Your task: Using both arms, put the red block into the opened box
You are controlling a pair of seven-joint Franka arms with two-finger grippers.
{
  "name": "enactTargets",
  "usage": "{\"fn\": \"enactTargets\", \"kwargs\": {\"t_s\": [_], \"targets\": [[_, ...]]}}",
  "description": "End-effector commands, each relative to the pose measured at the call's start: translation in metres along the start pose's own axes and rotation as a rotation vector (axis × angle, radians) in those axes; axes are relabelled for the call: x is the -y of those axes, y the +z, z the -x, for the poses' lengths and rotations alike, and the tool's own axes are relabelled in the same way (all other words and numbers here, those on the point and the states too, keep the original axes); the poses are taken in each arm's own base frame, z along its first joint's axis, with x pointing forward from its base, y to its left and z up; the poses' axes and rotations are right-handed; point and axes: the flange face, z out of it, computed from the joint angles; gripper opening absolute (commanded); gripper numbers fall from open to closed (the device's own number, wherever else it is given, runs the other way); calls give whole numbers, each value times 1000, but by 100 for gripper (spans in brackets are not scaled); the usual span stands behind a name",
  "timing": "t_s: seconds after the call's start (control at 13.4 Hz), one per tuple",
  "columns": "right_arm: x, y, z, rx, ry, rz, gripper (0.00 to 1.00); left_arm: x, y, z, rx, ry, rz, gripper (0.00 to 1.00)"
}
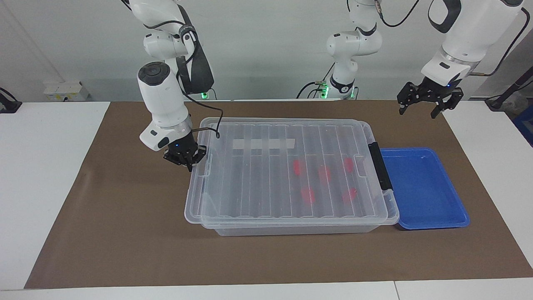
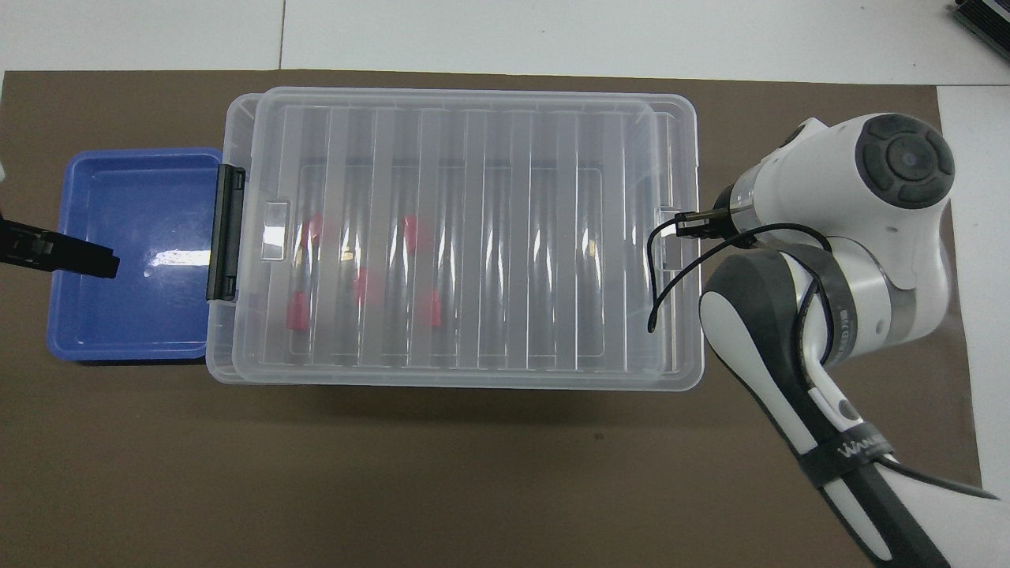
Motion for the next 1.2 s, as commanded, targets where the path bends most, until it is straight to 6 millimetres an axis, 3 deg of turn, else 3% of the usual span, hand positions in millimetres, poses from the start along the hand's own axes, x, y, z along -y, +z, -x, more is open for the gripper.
{"fn": "enactTargets", "kwargs": {"t_s": [0.0, 0.3, 0.45, 0.75, 0.82, 0.9, 0.97, 1.12], "targets": [[14, 1, 7, -15, -25, -28, 0, -1, -1, 9, -17, -10, 10, 100], [18, -4, 6, -22, -29, -30, 0, -1, -1, 9, -17, -10, 10, 100], [13, -19, 7, -34, -10, -33, 0, -1, -1, 9, -17, -10, 10, 100], [-38, -55, 17, -9, 104, -17, 0, -1, -1, 9, -17, -10, 10, 100], [-59, -61, 19, 0, 146, -11, 22, -1, -1, 9, -17, -10, 10, 100], [-77, -74, 23, -9, 182, -7, 69, -1, -1, 9, -17, -10, 10, 100], [-88, -82, 25, -5, 200, -3, 97, -1, -1, 9, -17, -10, 10, 100], [-114, -106, 22, 3, 239, 4, 100, -1, -1, 9, -17, -10, 10, 100]]}}
